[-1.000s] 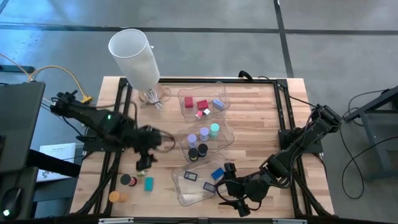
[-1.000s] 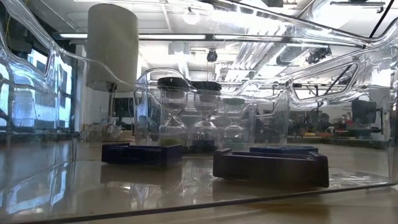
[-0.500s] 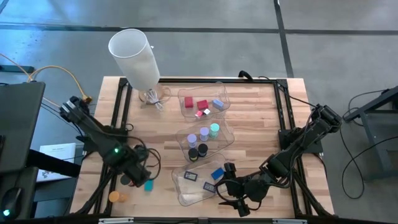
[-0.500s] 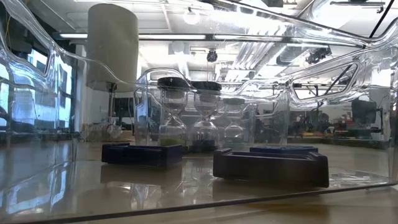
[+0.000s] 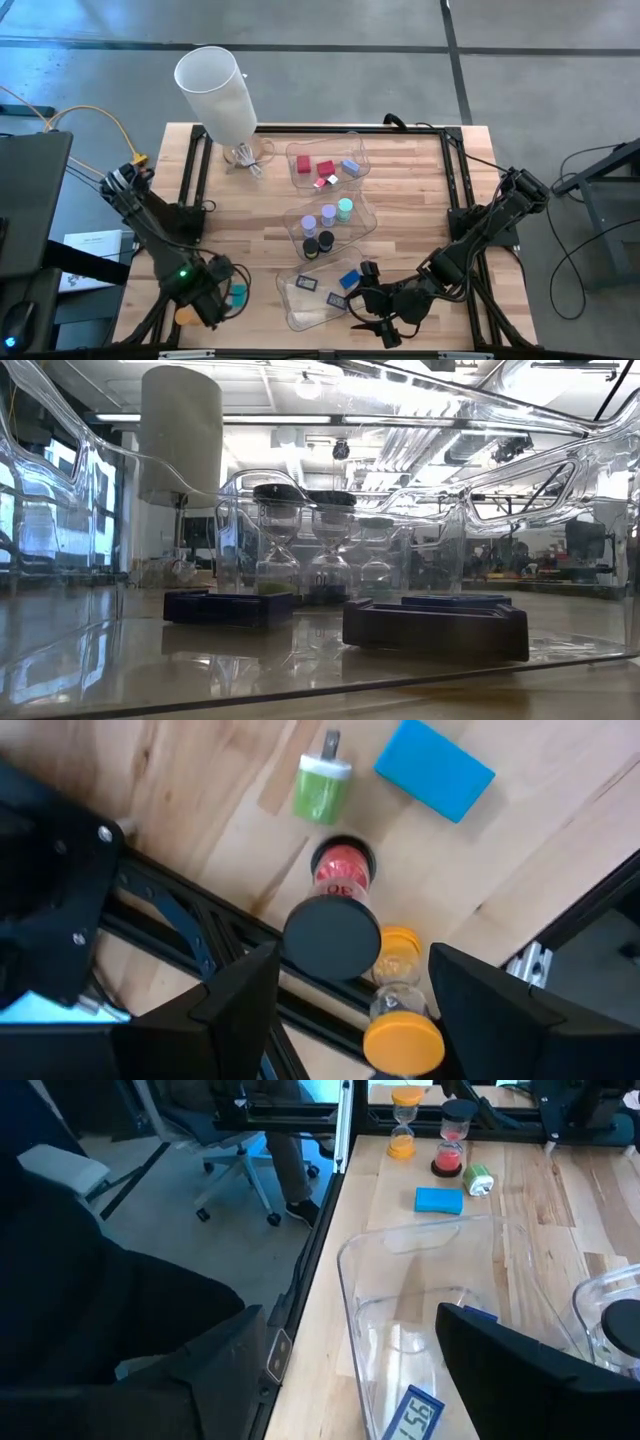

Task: Pick & Place Office items
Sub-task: Put the pink hourglass into the middle transparent bin

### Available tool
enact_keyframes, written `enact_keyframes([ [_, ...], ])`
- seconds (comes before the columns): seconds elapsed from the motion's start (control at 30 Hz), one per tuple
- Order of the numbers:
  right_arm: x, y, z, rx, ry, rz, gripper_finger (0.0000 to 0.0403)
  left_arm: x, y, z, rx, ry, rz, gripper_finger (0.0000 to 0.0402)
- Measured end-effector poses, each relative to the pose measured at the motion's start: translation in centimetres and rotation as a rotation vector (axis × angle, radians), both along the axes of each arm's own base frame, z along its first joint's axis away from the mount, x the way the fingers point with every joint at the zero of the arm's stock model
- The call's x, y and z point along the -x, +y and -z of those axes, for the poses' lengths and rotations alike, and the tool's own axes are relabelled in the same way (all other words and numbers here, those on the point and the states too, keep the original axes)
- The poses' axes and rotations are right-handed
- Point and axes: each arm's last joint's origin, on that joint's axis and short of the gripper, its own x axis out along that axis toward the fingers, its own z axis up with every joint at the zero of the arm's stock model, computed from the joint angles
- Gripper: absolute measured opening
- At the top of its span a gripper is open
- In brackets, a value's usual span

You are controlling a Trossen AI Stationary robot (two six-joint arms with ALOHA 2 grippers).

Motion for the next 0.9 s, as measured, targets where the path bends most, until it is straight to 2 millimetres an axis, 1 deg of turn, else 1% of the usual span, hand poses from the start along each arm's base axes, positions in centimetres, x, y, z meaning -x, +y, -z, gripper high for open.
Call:
enact_keyframes([
  [0.17,-0.1,0.1,-0.2,-0.014,-0.016,0.0,0.0284,0.7,-0.6,0.0,-0.016,-0.015,-0.055,0.0249],
  [0.4,-0.2,0.1,-0.3,-0.028,-0.032,0.0,0.0284,1.3,-1.6,0.0,-0.005,-0.074,-0.051,0.0249],
  [0.6,-0.2,0.2,-0.4,-0.034,-0.04,0.0,0.0284,1.8,-1.8,0.2,-0.021,-0.075,-0.081,0.0249],
  [0.9,-0.2,0.2,-0.4,-0.034,-0.04,0.0,0.0284,2.1,-1.7,1.6,-0.026,-0.018,-0.045,0.0249],
])
